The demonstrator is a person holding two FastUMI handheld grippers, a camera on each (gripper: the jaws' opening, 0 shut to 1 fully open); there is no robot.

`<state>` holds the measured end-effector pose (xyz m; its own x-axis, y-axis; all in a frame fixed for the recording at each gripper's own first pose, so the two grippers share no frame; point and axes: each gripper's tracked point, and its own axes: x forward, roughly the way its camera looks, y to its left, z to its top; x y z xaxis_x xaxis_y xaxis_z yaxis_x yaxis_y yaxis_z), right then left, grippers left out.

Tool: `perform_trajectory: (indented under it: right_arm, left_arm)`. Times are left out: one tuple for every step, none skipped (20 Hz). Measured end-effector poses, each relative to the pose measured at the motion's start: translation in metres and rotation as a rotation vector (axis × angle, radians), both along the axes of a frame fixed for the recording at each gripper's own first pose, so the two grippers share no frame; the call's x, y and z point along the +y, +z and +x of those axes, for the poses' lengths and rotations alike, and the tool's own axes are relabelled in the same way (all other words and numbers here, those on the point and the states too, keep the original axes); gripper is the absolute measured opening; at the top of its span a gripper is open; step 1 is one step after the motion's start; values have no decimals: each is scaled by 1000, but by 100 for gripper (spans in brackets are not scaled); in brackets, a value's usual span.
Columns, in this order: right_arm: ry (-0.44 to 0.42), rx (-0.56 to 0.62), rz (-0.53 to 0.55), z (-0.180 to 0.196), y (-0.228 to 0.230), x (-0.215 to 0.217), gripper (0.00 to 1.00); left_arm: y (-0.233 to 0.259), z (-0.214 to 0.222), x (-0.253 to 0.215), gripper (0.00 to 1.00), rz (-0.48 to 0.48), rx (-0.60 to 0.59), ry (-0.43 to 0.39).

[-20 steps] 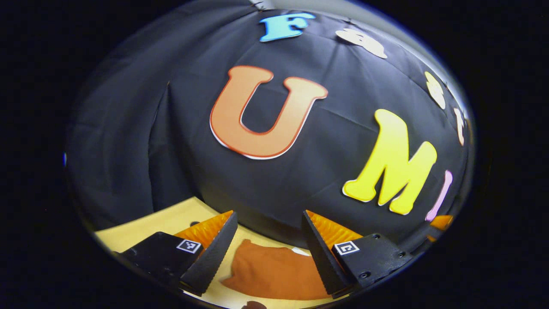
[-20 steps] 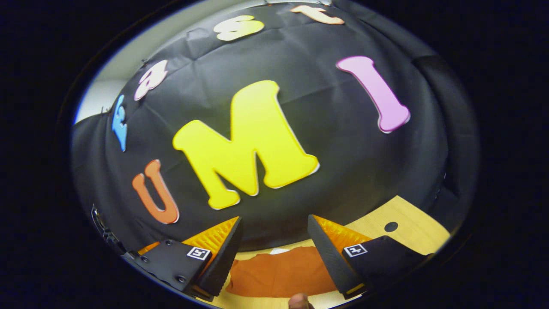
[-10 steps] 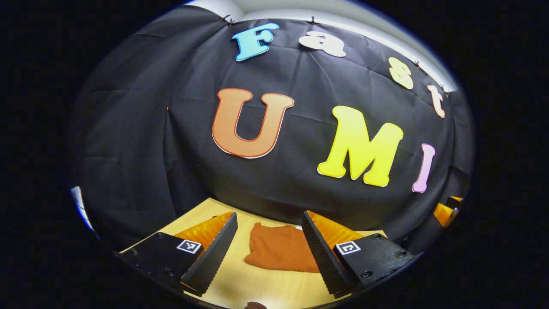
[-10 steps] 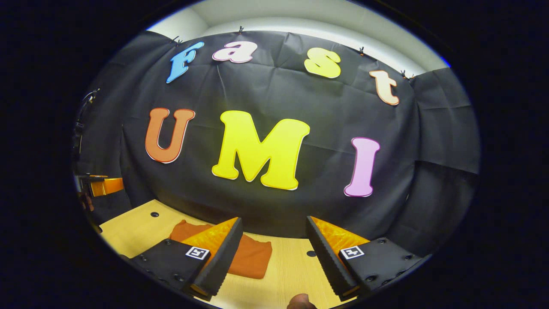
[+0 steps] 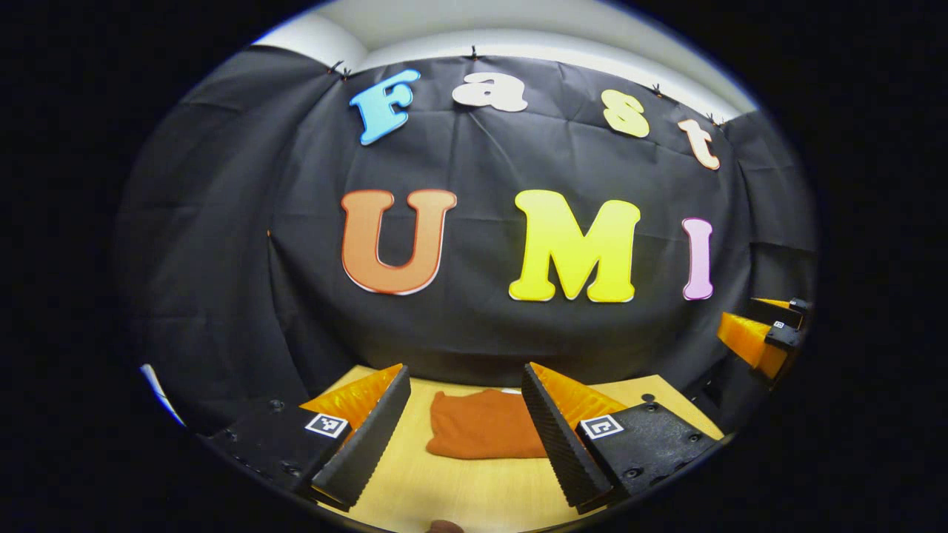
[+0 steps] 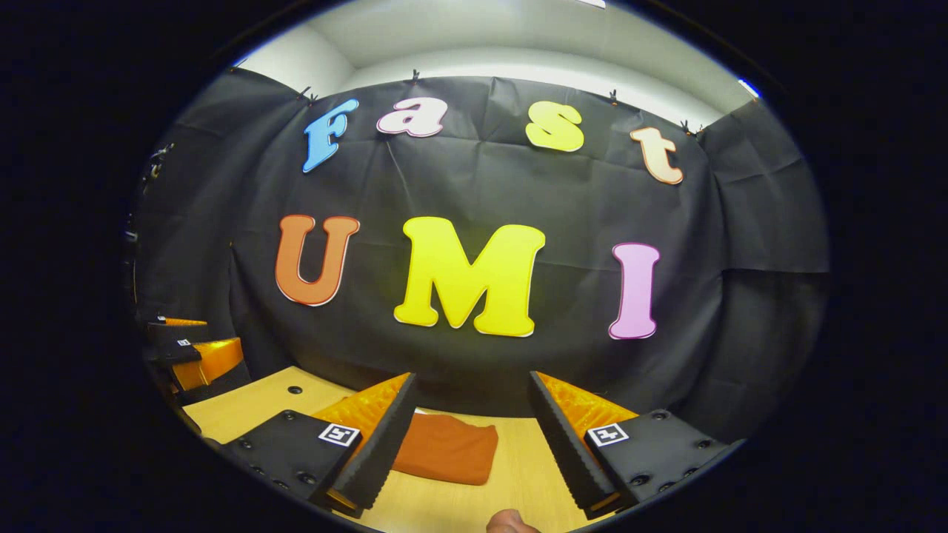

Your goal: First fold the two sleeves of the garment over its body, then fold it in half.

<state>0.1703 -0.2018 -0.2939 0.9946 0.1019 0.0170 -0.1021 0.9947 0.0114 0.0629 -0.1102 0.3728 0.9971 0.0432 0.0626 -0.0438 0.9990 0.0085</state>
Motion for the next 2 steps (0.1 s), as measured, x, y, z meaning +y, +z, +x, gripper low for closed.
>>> perform_trajectory:
  right_arm:
    - [-6, -2, 1, 1, 1, 0, 95]
    - [-16, -4, 3, 4, 0, -2, 95]
  left_arm:
    - [4, -2, -6, 98, 8, -17, -15]
    - [8, -4, -10, 98, 12, -32, -26]
